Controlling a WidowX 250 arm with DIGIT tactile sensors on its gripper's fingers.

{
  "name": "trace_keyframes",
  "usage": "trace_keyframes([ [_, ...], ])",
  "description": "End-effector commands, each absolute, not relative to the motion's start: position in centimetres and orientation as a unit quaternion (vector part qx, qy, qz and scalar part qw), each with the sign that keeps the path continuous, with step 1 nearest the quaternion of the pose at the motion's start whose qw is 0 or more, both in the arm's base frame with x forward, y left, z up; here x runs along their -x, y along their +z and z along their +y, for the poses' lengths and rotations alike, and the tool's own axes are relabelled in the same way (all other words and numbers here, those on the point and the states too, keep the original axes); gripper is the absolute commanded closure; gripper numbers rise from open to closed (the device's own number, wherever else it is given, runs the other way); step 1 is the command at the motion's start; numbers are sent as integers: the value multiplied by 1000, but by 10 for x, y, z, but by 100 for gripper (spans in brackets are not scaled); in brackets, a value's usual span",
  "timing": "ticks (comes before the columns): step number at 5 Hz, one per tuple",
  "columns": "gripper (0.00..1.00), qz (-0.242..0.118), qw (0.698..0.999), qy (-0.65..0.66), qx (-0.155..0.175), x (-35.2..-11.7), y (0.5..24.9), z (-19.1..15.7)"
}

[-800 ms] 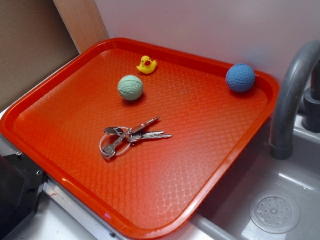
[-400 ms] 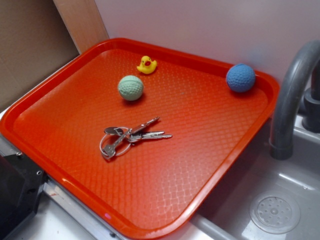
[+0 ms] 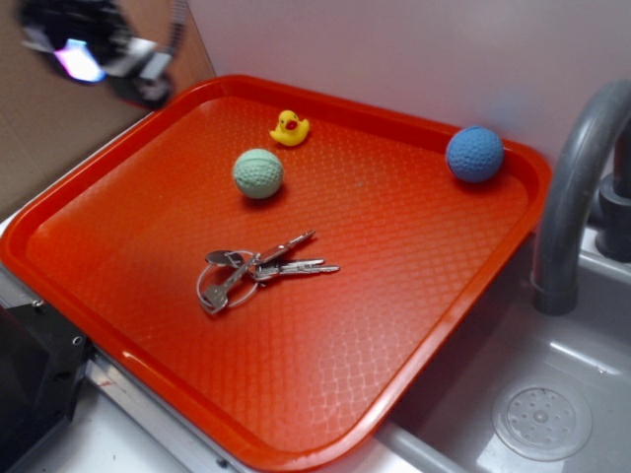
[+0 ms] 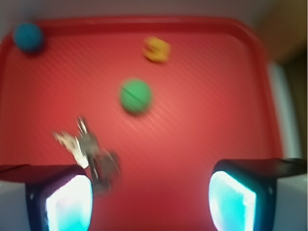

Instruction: Grab the green ball.

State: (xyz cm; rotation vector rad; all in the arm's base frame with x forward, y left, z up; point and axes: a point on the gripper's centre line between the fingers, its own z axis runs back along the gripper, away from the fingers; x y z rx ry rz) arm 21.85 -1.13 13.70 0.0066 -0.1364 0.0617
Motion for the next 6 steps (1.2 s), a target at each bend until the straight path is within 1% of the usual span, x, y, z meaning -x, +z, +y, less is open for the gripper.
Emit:
trace_keyframes([
  [1, 0, -112, 993, -35, -32, -272, 76, -16],
  [2, 0, -93, 994, -61, 2, -271, 50, -21],
  [3, 100, -83, 994, -72, 18, -253, 42, -34],
  [4, 100, -77, 994, -75, 33, -243, 43, -40],
  [6, 100, -75, 994, -78, 21, -242, 24, -43],
])
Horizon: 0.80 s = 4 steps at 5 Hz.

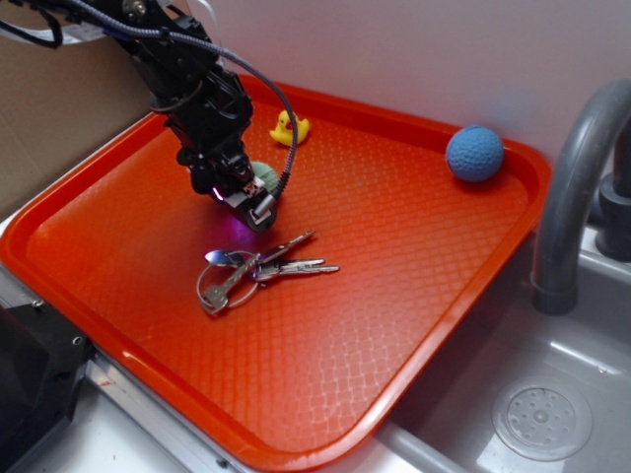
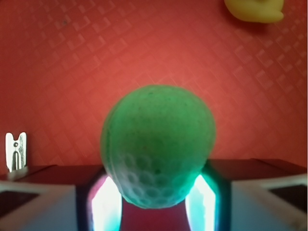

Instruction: Grab the green ball.

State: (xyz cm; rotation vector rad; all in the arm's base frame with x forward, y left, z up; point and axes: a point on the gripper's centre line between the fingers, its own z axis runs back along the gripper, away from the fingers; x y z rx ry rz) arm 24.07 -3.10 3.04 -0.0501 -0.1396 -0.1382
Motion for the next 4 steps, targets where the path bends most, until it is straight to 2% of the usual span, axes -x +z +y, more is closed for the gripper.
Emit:
trace_keyframes([
  [1, 100, -77, 994, -69, 19, -243, 27, -38],
  [2, 100, -102, 993, -48, 27, -239, 67, -27],
  [3, 100, -131, 988, -1, 76, -227, 116, 1],
  [4, 100, -122, 990, 22, 73, -217, 158, 25],
])
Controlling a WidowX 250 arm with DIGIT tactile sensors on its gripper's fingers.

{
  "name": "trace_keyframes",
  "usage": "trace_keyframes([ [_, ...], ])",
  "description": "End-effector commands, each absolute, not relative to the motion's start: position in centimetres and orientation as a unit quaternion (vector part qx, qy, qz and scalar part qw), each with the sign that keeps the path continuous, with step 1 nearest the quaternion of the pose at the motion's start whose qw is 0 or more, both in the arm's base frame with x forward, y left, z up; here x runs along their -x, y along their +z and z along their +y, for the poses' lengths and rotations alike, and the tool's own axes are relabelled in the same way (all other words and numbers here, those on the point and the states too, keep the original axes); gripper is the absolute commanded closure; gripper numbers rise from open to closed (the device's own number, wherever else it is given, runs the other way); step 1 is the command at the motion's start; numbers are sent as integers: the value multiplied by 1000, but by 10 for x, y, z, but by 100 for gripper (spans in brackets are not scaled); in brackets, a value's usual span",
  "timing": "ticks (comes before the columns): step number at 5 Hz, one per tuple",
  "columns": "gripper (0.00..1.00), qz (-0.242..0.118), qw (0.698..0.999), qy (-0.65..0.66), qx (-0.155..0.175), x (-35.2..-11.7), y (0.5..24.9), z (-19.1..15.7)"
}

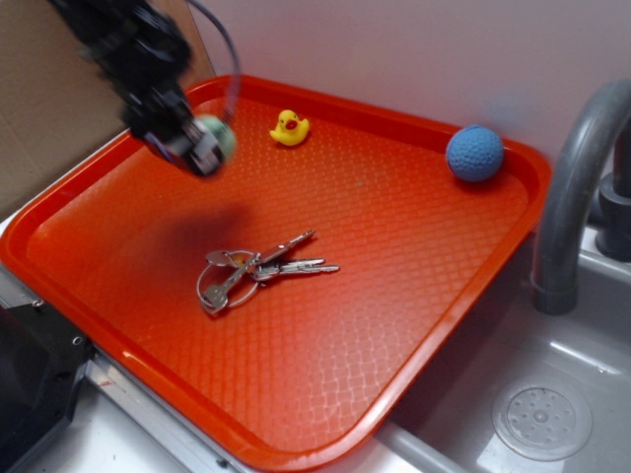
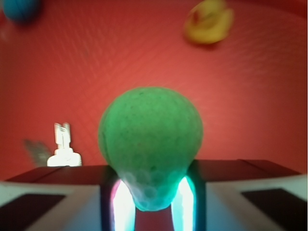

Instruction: Grab the green ball.

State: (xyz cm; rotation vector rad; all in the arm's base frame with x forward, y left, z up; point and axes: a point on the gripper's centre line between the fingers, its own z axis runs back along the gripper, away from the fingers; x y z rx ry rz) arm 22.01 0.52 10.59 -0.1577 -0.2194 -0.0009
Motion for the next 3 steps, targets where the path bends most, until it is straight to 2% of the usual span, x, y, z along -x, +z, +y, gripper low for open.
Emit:
trace_keyframes([
  [1, 100, -132, 987, 87, 28, -194, 198, 53],
  [2, 100, -135, 985, 101, 22, -184, 209, 64],
  [3, 100, -131, 986, 104, 15, -182, 205, 63],
])
